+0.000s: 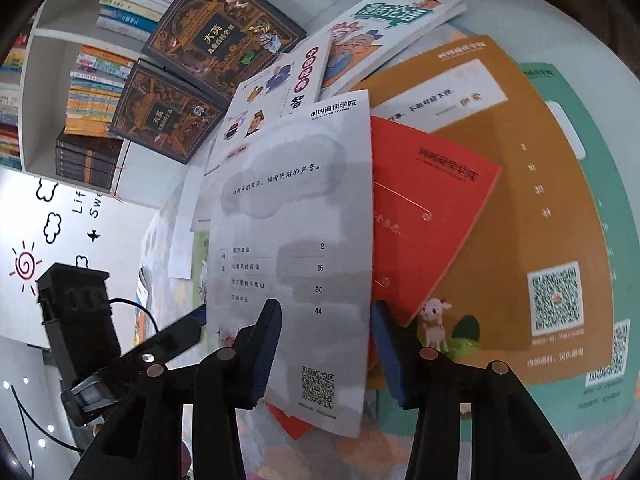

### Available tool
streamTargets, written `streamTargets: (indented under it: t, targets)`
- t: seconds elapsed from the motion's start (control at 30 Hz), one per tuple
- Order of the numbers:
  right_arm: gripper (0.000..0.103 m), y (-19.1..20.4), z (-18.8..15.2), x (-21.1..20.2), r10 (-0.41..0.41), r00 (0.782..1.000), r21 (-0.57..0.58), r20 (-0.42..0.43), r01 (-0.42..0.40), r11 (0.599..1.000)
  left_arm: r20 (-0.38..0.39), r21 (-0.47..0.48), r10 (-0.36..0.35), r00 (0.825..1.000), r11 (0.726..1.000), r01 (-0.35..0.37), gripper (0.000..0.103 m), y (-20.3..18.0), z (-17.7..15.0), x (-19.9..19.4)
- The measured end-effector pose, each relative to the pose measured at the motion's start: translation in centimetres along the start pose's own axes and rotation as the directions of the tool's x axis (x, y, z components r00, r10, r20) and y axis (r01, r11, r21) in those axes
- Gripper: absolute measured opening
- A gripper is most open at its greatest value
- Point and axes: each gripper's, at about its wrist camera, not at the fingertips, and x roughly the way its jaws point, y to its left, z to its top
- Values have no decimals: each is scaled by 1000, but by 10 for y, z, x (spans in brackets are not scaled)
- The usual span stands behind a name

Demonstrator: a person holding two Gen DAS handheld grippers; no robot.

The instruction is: Organize books

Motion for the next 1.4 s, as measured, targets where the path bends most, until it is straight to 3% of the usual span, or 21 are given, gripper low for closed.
streamTargets:
  t: [0.13,0.33,0.43,0.47,0.53,0.6,0.7,0.83,0.93,1.0,1.23,1.4]
  targets:
    - [47,-1,0,-3,24,1000,13,1,-24,1000,9,9,9,1000,1000,-9,96,-1,-3,0]
    - [47,19,9,-32,157,986,7,54,-157,988,11,-15,-20,1000,1000,20,96,8,-2,-3]
    - [48,44,18,-45,263,962,-20,79,-262,965,18,-52,-57,998,997,57,97,19,-2,-8]
    - [47,58,22,-46,366,929,-25,59,-366,930,18,-77,-99,995,992,100,97,27,-3,-11]
    - [47,85,24,-43,429,902,-37,42,-428,903,21,-106,-125,992,986,127,97,35,-5,-17]
    - [47,122,25,-36,381,924,-122,24,-375,919,57,-121,-121,991,984,128,97,47,-10,-33]
    - [47,148,25,-24,235,970,-192,54,-221,956,92,-160,-102,991,980,115,97,75,-17,-63]
    - [47,105,43,-7,-10,992,-123,129,26,992,101,-180,-63,993,980,81,97,97,-24,-88]
    - [45,57,52,15,-82,995,-24,61,83,996,60,-160,-75,995,983,84,97,89,-18,-76]
    - [42,44,51,23,-138,989,-23,57,139,990,37,-116,-71,997,990,75,97,77,-13,-63]
    - [40,56,28,33,-146,989,-131,11,146,981,-38,-47,-57,998,997,56,97,51,0,-20]
    - [40,50,5,32,-8,999,-48,-36,6,999,-57,-26,-37,998,999,36,97,44,2,-16]
